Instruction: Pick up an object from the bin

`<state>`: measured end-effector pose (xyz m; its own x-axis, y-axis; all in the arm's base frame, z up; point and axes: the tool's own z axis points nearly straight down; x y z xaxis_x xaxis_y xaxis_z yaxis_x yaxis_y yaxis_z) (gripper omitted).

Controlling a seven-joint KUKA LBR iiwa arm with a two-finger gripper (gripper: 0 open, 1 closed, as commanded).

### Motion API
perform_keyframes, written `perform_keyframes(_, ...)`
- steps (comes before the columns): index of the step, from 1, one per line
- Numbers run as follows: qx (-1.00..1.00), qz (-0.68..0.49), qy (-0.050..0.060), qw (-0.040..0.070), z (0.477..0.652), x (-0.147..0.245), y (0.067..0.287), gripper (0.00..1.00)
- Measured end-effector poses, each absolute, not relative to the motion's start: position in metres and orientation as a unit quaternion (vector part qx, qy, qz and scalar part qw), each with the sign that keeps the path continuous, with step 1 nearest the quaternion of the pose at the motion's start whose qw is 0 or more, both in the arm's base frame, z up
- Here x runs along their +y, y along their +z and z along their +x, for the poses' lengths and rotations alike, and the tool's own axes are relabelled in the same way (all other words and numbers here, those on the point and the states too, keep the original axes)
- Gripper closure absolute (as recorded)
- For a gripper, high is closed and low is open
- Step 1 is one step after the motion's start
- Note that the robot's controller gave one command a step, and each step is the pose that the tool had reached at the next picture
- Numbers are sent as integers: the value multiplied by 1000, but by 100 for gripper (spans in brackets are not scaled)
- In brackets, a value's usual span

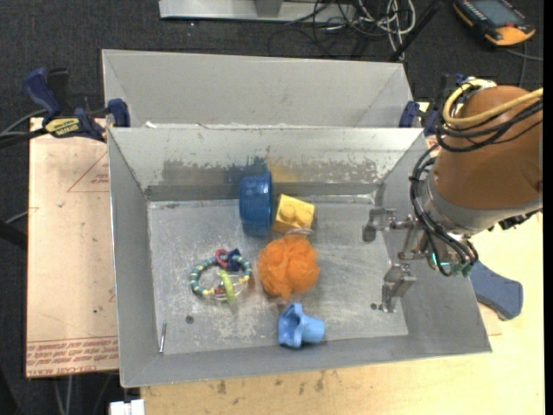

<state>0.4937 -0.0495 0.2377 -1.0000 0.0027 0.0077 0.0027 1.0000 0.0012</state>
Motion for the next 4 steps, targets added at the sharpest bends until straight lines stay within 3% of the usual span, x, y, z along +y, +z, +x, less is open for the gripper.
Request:
perform_keyframes(1, -1000, 0, 0, 0, 495, -49, 242, 0)
perform_keyframes(2, -1000, 27, 0, -3, 494, -9, 171, 0)
perform_keyframes(3, -996, 87, 0, 0, 524, 42, 158, 0)
perform_keyframes(4, -993, 118, 0, -1, 486, 52, 126, 0)
